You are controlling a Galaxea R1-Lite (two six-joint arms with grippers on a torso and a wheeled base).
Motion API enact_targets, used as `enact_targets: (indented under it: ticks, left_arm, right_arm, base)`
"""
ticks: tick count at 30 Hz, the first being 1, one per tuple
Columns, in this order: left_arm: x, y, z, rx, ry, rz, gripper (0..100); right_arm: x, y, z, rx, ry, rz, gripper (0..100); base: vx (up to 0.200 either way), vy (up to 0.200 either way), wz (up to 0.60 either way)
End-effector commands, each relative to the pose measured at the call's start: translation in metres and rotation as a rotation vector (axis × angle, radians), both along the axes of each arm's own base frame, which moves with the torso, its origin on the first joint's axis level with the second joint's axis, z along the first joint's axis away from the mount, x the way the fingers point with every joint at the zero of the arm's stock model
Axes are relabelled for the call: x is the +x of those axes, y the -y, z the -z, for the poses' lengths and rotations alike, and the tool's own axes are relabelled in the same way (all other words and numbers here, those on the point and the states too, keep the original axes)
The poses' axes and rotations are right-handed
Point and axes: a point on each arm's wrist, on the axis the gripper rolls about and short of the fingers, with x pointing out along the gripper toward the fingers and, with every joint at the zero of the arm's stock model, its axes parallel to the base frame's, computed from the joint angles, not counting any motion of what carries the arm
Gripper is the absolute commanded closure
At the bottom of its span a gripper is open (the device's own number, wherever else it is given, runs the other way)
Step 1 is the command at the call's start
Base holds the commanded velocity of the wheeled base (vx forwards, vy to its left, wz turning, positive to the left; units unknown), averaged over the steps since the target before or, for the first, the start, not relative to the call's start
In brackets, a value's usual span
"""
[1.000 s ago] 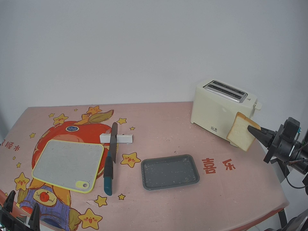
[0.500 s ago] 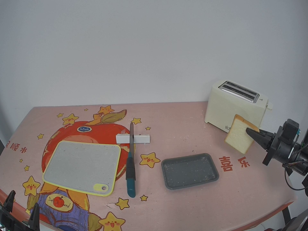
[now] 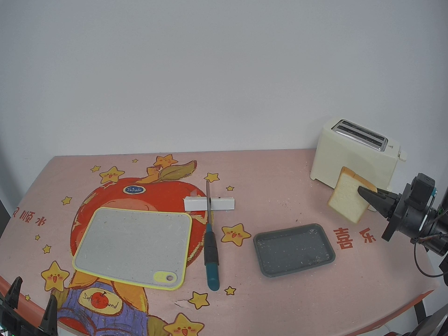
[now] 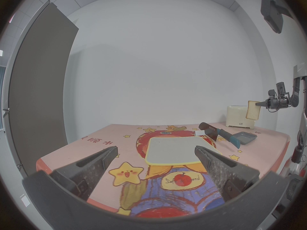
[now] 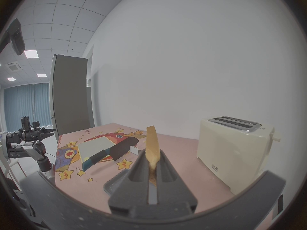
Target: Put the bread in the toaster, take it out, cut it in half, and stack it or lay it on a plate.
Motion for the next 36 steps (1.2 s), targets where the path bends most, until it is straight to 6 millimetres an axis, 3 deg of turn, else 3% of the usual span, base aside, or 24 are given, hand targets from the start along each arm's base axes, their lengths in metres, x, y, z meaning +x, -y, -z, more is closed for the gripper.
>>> enact_targets:
  ticks: [1, 19, 31, 36]
  left_arm:
    - [0.0003, 0.0000, 0.0051, 0.000, -0.004, -0.002, 0]
    - [0.0003, -0.0001, 0.0051, 0.000, -0.004, -0.005, 0]
    - [0.0003, -0.0001, 0.0051, 0.000, -0.004, -0.005, 0]
    - [0.0003, -0.0001, 0.0051, 0.000, -0.004, -0.005, 0]
  right_arm:
    - [0.0004, -0.0002, 0.0002, 0.000, -0.001, -0.001, 100]
    - [0.0002, -0.0001, 0.0005, -0.002, -0.001, 0.001, 100]
    - [0.0000, -0.0001, 0.0009, -0.002, -0.003, 0.001, 100]
    - [0.0000, -0.0001, 0.0009, -0.004, -0.002, 0.001, 100]
  base:
    - [0.000, 0.200, 0.00]
    - [0.000, 0.067, 0.00]
    - [0.000, 0.000, 0.00]
    - [0.000, 0.200, 0.00]
